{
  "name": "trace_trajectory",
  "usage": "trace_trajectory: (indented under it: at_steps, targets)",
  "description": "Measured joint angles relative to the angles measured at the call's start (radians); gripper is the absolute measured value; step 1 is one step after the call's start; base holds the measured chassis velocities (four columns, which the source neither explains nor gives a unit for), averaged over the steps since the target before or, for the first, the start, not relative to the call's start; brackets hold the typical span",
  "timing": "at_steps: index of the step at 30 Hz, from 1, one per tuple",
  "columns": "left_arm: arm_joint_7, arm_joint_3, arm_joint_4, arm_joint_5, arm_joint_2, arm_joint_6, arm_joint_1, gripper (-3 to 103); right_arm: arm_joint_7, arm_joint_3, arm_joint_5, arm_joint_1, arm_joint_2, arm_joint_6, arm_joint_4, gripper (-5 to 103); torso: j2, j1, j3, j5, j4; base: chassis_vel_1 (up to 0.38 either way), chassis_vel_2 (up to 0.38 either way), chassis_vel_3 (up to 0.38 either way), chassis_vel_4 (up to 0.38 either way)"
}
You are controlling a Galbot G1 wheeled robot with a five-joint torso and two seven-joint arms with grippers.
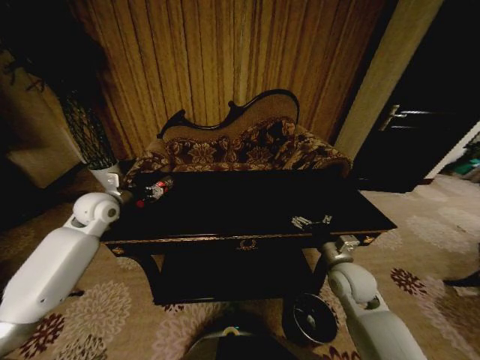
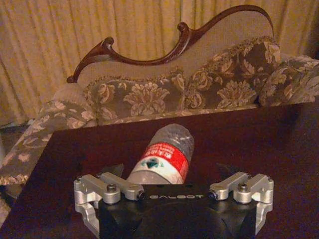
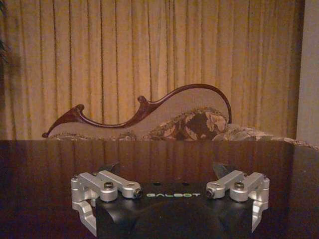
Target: Move to the front of the table and place the trash on the table into the trash bin.
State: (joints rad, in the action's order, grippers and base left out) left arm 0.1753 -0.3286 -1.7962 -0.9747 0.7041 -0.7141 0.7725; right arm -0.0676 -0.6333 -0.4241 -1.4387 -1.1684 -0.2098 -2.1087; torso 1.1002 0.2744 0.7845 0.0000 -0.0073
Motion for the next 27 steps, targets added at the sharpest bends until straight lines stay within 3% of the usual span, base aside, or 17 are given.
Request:
trace_trajectory:
  at_steps: [27]
  targets:
    - [-0.065, -0.112, 0.012, 0.008, -0.019, 0.003, 0.073, 100, 0.001, 0.010, 0.003, 0.004, 0.007, -0.001, -0.001, 100, 0.000, 0.000, 0.000, -0.0001, -0.0001, 0.000, 0.000, 0.000, 0.000]
